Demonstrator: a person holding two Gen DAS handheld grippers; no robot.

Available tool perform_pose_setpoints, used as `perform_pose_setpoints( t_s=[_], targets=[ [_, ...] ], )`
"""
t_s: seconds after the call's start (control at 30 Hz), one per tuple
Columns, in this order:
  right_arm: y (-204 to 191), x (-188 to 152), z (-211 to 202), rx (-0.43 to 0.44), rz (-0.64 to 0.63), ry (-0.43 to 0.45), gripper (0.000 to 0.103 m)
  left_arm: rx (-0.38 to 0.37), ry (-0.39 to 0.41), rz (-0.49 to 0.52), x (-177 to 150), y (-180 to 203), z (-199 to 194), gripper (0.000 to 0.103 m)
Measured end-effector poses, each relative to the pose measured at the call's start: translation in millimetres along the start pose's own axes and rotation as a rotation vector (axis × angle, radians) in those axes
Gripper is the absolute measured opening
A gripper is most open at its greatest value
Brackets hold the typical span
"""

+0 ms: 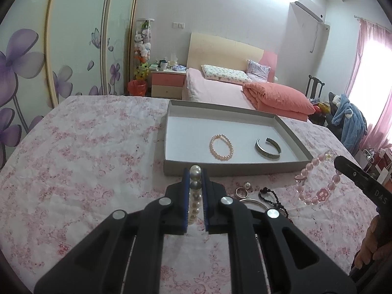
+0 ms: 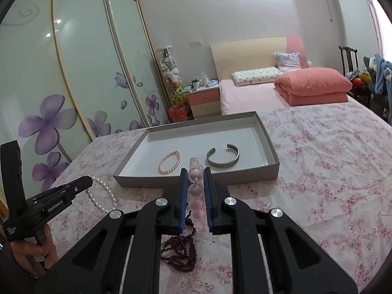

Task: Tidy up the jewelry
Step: 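Carry both bracelets over the tray and open the right tool to drop the pink beaded bracelet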

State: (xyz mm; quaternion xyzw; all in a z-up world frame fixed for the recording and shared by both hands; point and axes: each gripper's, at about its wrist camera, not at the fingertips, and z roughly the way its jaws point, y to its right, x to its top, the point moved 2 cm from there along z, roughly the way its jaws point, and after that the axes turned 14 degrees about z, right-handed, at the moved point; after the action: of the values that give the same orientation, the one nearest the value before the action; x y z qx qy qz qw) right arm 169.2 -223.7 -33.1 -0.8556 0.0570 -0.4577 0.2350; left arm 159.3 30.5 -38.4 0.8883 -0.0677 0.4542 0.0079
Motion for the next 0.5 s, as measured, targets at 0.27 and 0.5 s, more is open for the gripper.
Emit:
perform_pose_setpoints(
  t_s=[0.27, 0.5],
  targets=[
    [-6.0, 0.6, -6.9, -0.006, -0.030, 0.044, 0.014, 0.016, 0.024, 0.016, 3.7, 4.6, -7.1, 0.010],
    [-12.7, 1.5, -13.4, -0.015, -0.066, 0.090, 0.014, 0.031, 0.047, 0.038, 7.6, 9.9, -13.4, 0.010]
  ],
)
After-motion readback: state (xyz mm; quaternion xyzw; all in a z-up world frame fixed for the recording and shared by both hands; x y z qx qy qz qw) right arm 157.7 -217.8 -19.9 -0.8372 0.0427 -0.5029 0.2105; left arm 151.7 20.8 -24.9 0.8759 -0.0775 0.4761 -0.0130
